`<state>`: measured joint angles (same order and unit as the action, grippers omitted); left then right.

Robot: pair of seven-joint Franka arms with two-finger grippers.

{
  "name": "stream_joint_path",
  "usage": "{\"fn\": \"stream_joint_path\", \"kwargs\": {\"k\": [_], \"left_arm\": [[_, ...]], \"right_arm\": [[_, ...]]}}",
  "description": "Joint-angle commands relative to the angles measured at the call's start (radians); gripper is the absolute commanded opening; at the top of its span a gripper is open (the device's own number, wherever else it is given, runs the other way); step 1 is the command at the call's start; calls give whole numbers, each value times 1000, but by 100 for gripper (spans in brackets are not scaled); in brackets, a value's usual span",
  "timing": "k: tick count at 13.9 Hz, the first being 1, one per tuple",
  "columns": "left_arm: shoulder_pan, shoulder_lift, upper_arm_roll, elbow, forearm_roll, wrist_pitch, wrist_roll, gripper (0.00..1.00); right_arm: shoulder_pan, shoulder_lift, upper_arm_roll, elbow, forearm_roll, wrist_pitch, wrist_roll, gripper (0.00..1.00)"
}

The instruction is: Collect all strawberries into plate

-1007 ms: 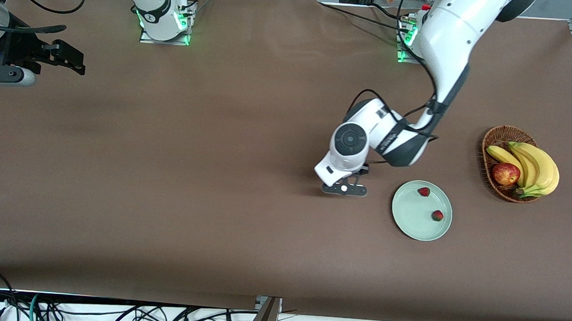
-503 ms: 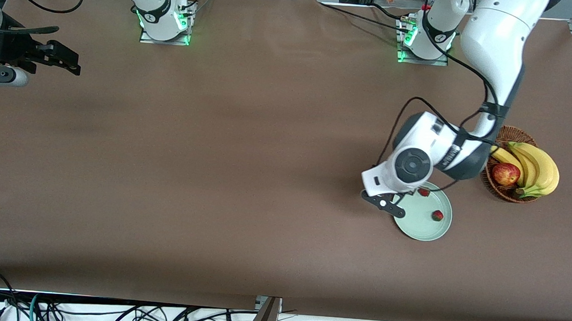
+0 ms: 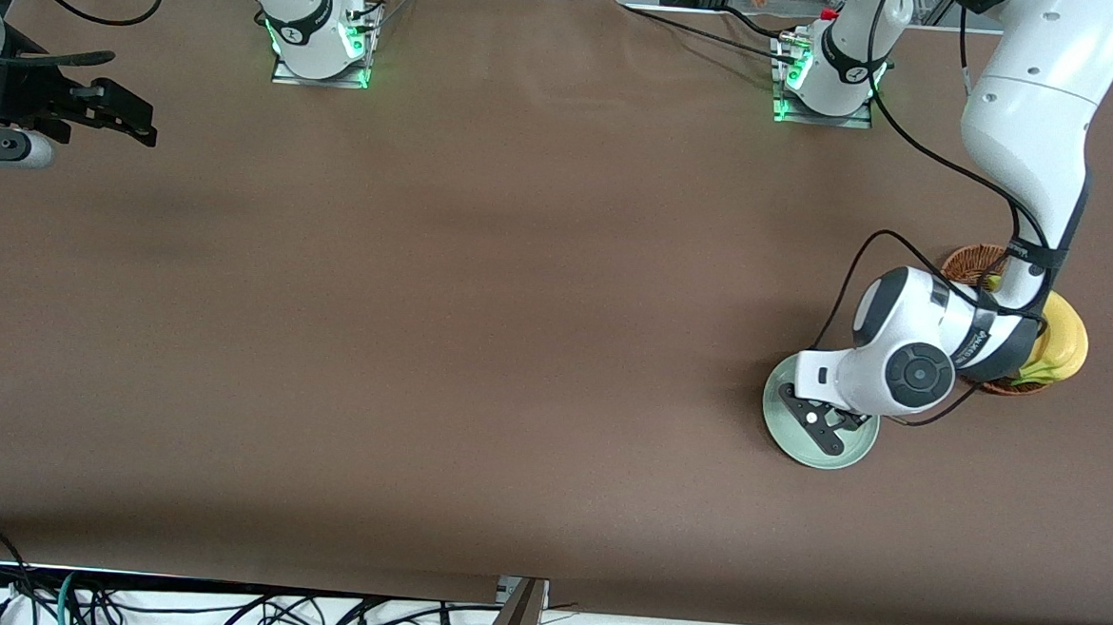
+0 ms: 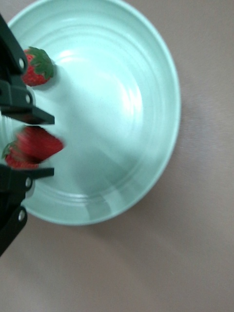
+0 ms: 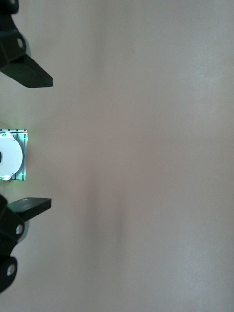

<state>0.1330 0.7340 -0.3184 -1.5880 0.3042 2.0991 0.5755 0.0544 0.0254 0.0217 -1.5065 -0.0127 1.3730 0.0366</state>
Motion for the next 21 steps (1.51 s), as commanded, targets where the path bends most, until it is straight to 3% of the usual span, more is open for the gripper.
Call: {"fn": "stream_joint_path", "kwargs": {"k": [1,4,10,14,16,19,20,21], "left_arm": [[-6,-24,-18,-23,27,6,26,100],[4,-79,-24,-7,13,-58,18,100],[-9,-341,-79,123,6,-450,-222,100],[3,-400,-68,322,-31,-676,-292,100],[22,-387,-65,426,-36,-706,-296,100],[14,-401,-21,404,-77,-674,-368,100],[-19,-454,34,334,-136,-665,-453,100],[-80,-519,138,251,-222,-624,-544,100]], "right_arm": [[-4,-4,6,6,-3,-8,2,100],[-4,-4,6,6,-4,-8,2,100],[-4,-1,4,6,-4,-6,2,100],[-7,-1,4,6,-4,-6,2,100],[-4,-1,4,6,-4,-6,3,100],[-4,-1,6,6,-4,-6,3,100],[-4,-1,6,6,-4,-6,5,100],[-4,-1,4,6,-3,-6,3,100]]}}
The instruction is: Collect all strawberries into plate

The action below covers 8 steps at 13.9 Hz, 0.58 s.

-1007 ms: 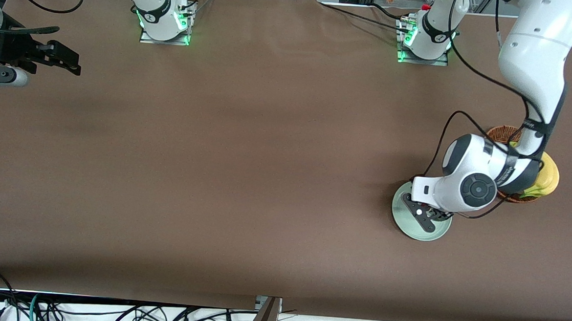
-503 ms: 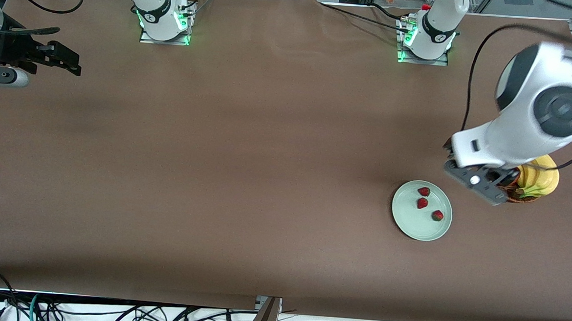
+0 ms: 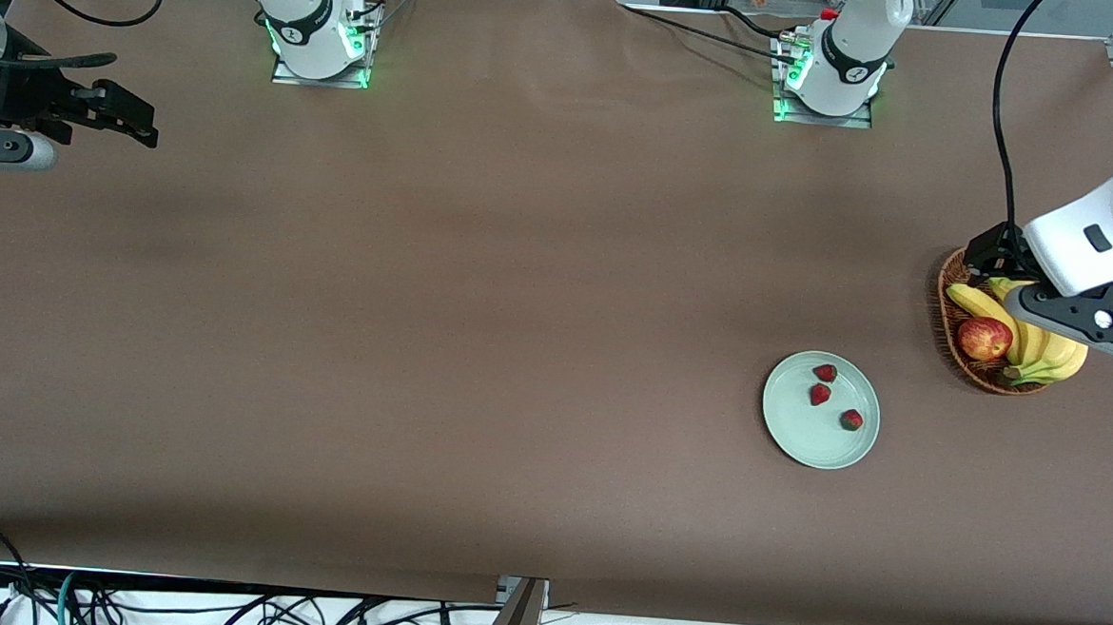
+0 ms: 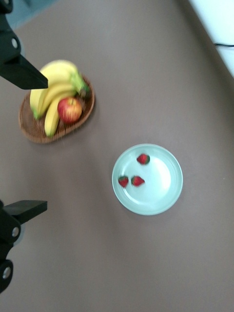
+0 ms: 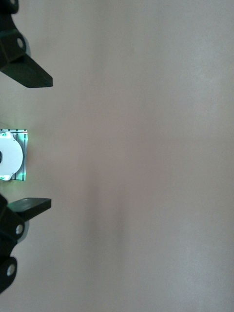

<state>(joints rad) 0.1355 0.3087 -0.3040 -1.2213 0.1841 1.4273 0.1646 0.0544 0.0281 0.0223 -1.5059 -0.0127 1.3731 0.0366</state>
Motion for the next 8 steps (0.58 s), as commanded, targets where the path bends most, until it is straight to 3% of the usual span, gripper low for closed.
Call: {"fn": "stream_joint_path", "kwargs": {"k": [1,2,4,8], "left_arm": [[-150,-155,229,-207,-177,95,-183,100],[-193,-213,288,-289,-192,154,-183,100],[-195,-319,295,-453,-192,249,-182,100],[-177,-329,293,-481,-190,263,-186,100]], "right_arm": [[-4,-4,4,6,-4,-8,6,100],[-4,-4,4,6,-4,-8,6,100],[-4,-4,4,6,-4,-8,6,100],[-4,-4,4,6,-3,-6,8,100]]}}
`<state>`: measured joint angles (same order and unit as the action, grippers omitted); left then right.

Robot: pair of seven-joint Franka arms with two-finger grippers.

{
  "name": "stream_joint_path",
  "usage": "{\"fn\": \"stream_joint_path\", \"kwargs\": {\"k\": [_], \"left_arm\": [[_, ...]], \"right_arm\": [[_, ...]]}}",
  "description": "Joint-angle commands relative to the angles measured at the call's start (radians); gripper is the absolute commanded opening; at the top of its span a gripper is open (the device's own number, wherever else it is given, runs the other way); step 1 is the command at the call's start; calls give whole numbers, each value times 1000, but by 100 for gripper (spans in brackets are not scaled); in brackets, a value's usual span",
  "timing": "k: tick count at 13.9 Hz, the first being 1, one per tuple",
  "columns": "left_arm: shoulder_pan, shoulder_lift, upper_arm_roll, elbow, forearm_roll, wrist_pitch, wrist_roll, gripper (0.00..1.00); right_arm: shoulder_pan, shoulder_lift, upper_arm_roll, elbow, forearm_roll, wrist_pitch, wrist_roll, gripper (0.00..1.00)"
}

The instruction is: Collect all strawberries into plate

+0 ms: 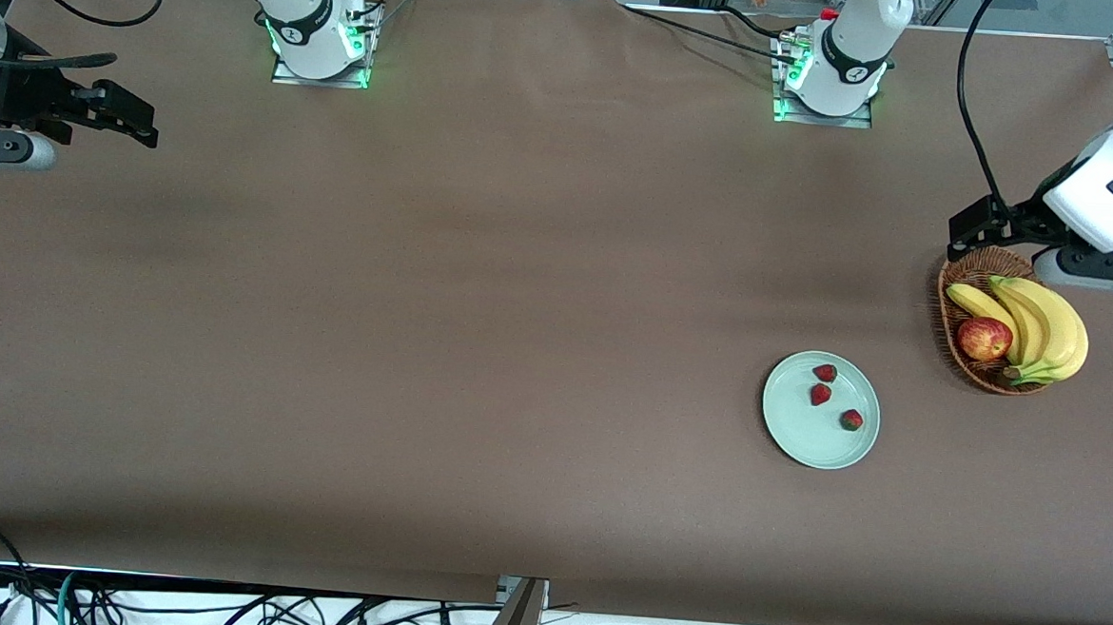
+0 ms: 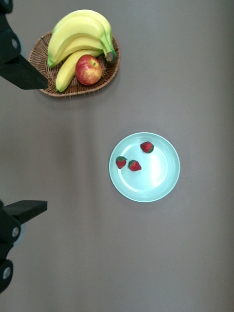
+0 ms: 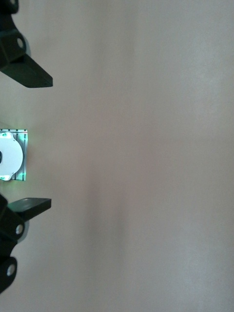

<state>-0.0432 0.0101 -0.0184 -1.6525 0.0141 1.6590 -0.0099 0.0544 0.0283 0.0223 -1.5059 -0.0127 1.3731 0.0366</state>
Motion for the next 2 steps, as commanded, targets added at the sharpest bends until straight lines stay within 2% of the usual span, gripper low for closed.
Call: {"fn": "stream_joint_path", "kwargs": {"k": [1,2], "left_arm": [[2,-30,6,-50,-20,30,-12,100],[2,-30,6,-50,-20,30,-13,100]], "right_arm": [[-4,-4,5,6,-3,-6,8,100],[-4,-4,4,6,-3,-6,6,100]]}}
